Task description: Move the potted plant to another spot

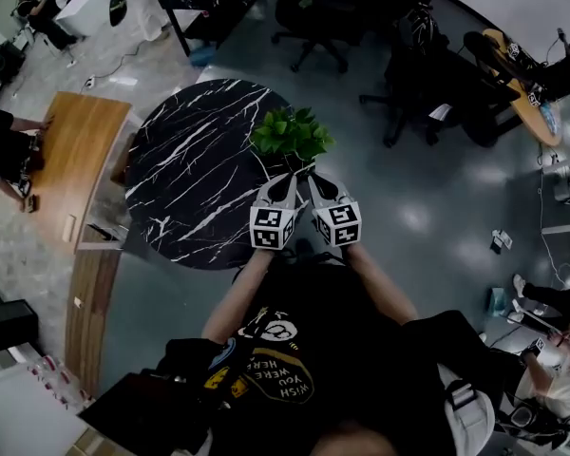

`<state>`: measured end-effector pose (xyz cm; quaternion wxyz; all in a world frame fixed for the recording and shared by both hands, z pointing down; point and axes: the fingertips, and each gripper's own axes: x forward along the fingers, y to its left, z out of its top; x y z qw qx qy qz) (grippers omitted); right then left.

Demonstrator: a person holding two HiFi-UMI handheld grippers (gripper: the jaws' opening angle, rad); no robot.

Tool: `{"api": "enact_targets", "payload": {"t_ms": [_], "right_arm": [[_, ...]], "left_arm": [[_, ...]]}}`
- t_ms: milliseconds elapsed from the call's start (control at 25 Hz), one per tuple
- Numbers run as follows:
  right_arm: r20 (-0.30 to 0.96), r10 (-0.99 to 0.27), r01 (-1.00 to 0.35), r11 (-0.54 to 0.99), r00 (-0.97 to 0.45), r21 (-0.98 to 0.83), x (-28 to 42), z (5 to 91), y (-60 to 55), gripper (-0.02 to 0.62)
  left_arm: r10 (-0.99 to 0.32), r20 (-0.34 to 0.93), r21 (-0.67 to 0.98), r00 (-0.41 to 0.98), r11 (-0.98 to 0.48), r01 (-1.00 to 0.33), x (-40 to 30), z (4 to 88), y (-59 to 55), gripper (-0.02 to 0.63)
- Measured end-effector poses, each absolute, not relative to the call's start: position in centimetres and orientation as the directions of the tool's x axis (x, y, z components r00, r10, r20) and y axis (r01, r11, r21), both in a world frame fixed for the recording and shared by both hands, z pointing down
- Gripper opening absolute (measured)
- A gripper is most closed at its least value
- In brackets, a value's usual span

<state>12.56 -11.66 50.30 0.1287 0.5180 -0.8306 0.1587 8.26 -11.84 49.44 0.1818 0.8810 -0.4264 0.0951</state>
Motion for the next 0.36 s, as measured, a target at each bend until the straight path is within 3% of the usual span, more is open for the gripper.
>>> {"api": "enact_targets", "payload": {"t_ms": [360], "right_arm": [[0.376,-0.813,-0.895,0.423,-0.444,-0.144,12.7,49.9,-11.1,0.002]], "left_arm": [[-0.708,0.317,0.191,0.631,-0.604,-0.773,9.5,48.8,-11.2,0.005]]}}
